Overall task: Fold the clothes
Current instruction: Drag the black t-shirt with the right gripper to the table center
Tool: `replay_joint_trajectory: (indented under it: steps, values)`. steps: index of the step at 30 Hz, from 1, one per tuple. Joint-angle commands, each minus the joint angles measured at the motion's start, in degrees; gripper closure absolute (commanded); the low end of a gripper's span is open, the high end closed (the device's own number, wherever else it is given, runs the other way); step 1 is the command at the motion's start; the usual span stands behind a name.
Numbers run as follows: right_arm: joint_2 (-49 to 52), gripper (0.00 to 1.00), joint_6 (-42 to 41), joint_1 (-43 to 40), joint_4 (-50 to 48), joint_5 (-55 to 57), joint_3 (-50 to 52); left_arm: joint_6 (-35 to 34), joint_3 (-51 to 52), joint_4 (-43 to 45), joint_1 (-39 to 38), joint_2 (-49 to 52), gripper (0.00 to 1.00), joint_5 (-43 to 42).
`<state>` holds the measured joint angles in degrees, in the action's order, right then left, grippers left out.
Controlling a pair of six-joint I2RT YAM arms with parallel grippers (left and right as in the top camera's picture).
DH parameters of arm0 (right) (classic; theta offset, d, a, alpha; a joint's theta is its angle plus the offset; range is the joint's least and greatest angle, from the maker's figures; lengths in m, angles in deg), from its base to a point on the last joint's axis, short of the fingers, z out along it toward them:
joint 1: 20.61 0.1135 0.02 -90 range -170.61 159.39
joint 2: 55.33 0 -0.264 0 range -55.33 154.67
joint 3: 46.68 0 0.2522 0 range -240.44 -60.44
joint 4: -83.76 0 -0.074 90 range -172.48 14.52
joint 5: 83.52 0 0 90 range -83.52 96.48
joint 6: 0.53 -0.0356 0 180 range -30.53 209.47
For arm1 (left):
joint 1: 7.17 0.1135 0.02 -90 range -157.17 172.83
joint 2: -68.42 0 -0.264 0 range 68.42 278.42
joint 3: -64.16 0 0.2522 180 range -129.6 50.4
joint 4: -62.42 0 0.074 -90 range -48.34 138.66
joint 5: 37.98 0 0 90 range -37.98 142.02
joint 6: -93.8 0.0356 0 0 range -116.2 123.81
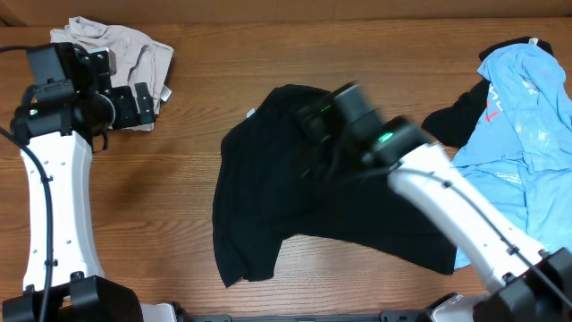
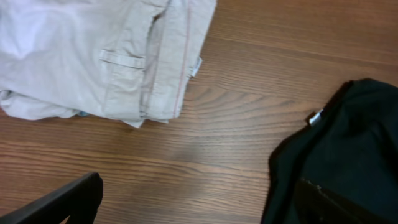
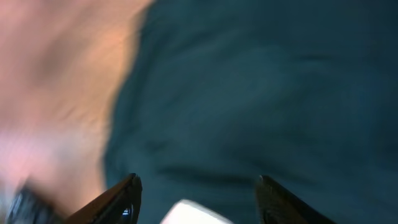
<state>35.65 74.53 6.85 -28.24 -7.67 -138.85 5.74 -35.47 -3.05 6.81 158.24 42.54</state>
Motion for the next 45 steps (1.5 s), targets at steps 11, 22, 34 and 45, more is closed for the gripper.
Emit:
replay_joint_trajectory:
  steps: [11, 22, 34, 45]
  values:
    - [5.1, 0.46, 1.2, -13.3, -7.6, 6.3, 12.4, 1.3, -1.3, -0.4, -3.9, 2.4, 0.00, -0.7]
    - [11.9, 0.53, -0.5, -13.4, -20.1, 8.6, 18.1, 1.3, -1.2, -2.6, -3.9, 5.4, 0.00, -0.7]
    - [12.0, 0.96, 1.9, -13.4, -33.9, 15.6, 8.0, 1.3, -1.2, -2.0, -3.9, 5.5, 0.00, -0.7]
    - [14.6, 0.96, 4.9, -18.1, -53.0, 22.0, 3.5, 1.3, -1.2, -1.7, -4.0, 5.5, 0.00, -2.9]
